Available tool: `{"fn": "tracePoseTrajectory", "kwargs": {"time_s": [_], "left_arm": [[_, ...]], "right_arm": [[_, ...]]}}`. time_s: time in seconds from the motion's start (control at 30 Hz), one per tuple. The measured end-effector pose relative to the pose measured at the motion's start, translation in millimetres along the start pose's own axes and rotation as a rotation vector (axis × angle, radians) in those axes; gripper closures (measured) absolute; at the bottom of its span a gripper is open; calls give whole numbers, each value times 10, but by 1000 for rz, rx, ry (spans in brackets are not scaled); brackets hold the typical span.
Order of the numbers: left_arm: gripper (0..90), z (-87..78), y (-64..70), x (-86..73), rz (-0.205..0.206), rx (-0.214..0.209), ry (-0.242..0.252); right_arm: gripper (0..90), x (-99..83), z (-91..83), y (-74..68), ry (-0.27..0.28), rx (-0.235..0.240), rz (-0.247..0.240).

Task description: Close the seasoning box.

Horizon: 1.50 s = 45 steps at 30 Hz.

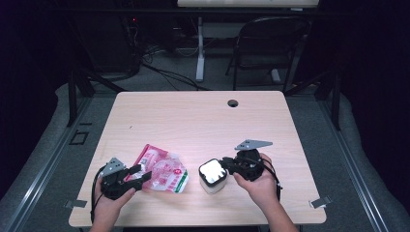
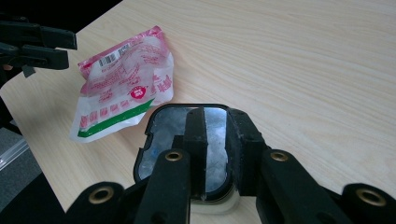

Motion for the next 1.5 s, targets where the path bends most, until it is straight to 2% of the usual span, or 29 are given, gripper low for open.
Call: {"fn": "tracePoseTrajectory", "kwargs": {"time_s": [0.43, 0.57, 0.87, 0.97, 1.17, 1.3, 1.5], "left_arm": [[441, -2, -21, -3, -8, 4, 4], [439, -5, -35, -4, -11, 10, 5], [426, -10, -89, -20, -24, 22, 5], [425, -14, -116, -23, -29, 29, 9], [421, -29, -176, -25, -44, 41, 16], [421, -22, -211, -28, -57, 44, 13], [420, -1, -273, -25, -69, 50, 18]], "right_arm": [[750, -8, 23, -1, 4, 4, 3], [705, -10, 19, 33, 4, 3, 5], [539, -5, -7, 140, 33, -5, 42], [498, 0, -27, 206, 53, -22, 61], [454, -16, -113, 425, 84, -69, 100], [440, -55, -153, 579, 106, -116, 136], [440, -141, -180, 745, 109, -153, 177]]}}
Point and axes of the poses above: each handheld gripper's, and its own axes: z roughly forward along the jaws, x roughly out of its top, y roughly to its right, the point moved 5 cm from there along z, roughly forward along the jaws, and after that the axes turned 1 degree about -y, right-handed, at the moved point
